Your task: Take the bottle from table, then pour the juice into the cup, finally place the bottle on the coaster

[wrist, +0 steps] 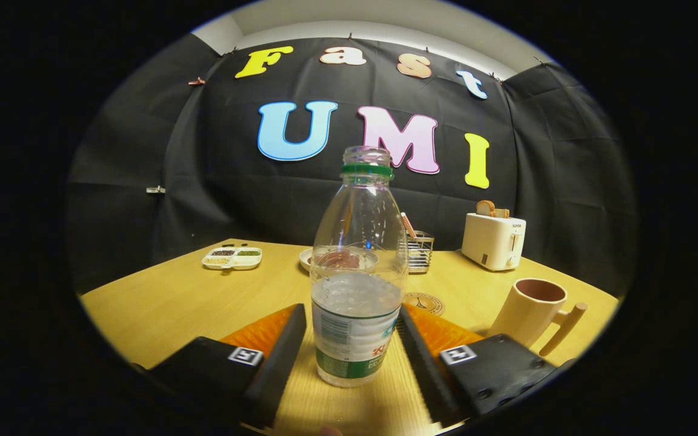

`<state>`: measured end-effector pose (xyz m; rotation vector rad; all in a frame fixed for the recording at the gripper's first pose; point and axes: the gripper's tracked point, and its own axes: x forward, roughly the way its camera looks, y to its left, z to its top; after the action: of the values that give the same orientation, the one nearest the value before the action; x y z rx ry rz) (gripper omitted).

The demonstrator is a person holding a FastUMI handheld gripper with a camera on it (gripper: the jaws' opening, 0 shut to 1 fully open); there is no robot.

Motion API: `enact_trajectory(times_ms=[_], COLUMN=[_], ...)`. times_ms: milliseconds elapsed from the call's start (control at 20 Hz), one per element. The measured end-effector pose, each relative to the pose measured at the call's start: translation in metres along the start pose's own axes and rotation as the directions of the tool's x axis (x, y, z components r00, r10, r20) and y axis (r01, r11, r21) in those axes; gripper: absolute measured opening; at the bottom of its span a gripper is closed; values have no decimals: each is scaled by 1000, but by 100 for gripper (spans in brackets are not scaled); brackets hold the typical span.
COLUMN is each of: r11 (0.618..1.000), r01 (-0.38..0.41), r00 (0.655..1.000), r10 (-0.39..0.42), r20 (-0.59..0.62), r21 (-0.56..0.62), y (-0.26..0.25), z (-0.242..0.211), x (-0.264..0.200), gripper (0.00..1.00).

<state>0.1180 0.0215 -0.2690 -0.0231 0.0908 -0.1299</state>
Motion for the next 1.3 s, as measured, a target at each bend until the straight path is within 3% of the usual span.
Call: enact_trajectory(times_ms=[50, 200, 350, 450, 750, 950, 1050, 1300], r11=[1000, 999, 980, 945, 782, 619, 547, 426], r01=[6, -6, 7, 9, 9, 1, 8, 44], r00=[1000, 1000, 1000, 1000, 1000, 1000, 1000, 998], r10=[-6, 6, -10, -9, 6, 22, 13, 19], r20=[-11, 6, 17, -1, -21, -18, -18, -58], r21=[7, 40, 200, 327, 623, 785, 837, 904], y=[-3, 3, -5, -7, -24, -36, -46, -59], z=[-1, 19, 39, 45, 50, 52, 52, 39], x=[0, -2, -5, -8, -16, -16, -14, -8], gripper=[78, 76, 76, 76, 76, 76, 76, 76])
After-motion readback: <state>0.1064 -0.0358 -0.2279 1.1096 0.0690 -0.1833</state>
